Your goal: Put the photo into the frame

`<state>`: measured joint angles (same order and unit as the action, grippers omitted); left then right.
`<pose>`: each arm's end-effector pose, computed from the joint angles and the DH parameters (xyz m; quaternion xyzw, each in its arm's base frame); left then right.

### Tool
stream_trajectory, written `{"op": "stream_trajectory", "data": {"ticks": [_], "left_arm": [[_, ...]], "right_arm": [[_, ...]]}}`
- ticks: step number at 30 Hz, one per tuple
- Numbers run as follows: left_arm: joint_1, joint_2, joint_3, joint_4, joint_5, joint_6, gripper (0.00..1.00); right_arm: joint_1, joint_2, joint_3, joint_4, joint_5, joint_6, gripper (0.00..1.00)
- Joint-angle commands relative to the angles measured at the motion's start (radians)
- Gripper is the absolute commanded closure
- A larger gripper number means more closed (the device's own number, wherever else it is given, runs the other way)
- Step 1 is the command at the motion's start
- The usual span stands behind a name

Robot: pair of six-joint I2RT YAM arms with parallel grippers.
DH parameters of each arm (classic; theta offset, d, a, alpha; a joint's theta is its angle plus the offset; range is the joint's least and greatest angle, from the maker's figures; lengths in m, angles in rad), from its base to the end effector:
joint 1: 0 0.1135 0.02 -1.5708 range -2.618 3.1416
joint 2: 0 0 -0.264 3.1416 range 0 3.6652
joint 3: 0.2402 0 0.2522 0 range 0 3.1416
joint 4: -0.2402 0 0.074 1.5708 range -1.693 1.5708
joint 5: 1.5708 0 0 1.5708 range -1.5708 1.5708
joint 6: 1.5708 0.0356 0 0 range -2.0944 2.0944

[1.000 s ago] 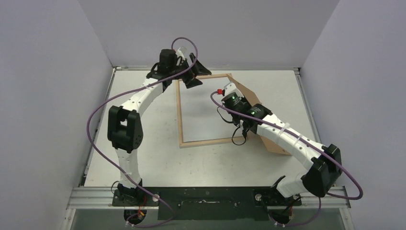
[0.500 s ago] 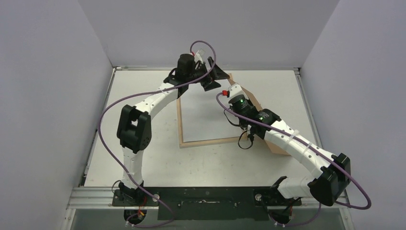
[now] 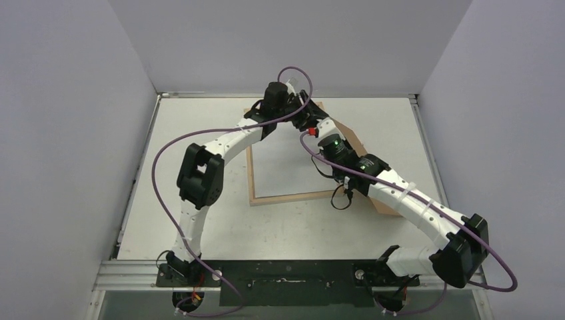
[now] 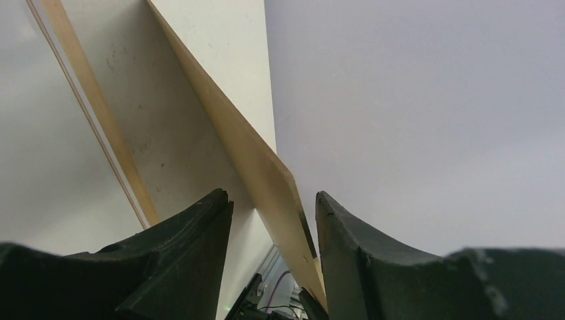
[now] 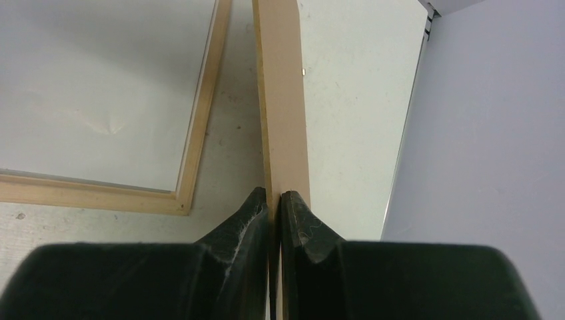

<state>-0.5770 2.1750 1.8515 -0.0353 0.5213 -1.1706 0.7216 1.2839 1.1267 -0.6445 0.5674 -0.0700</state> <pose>0.4257 -0.2983 0.2730 -0.0919 0.8024 -0.5580 0.1909 0.2146 0.1633 0.3129 -0.2462 0.8616 -0.1305 0.4242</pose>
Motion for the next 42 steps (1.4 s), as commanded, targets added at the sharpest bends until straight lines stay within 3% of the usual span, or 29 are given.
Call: {"op": "stream_trajectory", "data": {"ticks": [1, 7, 16, 18, 21, 26, 29, 35, 42], "left_arm": [[-0.013, 0.012, 0.059, 0.006, -0.012, -0.02, 0.52], [-0.015, 0.03, 0.067, 0.002, 0.0, -0.035, 0.53], [-0.011, 0.044, 0.08, -0.033, -0.009, -0.02, 0.98], [-0.008, 0.045, 0.085, -0.03, 0.008, -0.01, 1.0], [-0.005, 0.03, 0.081, -0.011, 0.025, 0.02, 1.0], [0.026, -0.004, 0.043, 0.066, 0.085, 0.099, 1.0], [0.056, -0.017, -0.004, 0.112, 0.145, 0.144, 1.0], [0.099, -0.029, -0.048, 0.124, 0.237, 0.246, 1.0], [0.106, -0.022, -0.032, 0.14, 0.325, 0.314, 1.0]], "right_arm": [[0.028, -0.002, -0.008, 0.056, 0.001, 0.036, 1.0], [0.064, 0.024, -0.007, 0.078, 0.02, 0.021, 1.0], [0.089, 0.039, -0.026, 0.083, 0.042, 0.01, 1.0], [0.089, 0.043, -0.016, 0.069, 0.027, 0.015, 1.0], [0.087, 0.033, -0.007, 0.059, -0.018, 0.03, 0.86], [0.071, -0.013, 0.019, 0.028, -0.16, 0.07, 0.37], [0.039, -0.069, 0.068, 0.021, -0.26, 0.178, 0.22], [-0.079, -0.152, 0.117, 0.072, -0.39, 0.417, 0.17], [-0.478, -0.111, 0.081, 0.135, -0.649, 0.706, 0.17]]}}
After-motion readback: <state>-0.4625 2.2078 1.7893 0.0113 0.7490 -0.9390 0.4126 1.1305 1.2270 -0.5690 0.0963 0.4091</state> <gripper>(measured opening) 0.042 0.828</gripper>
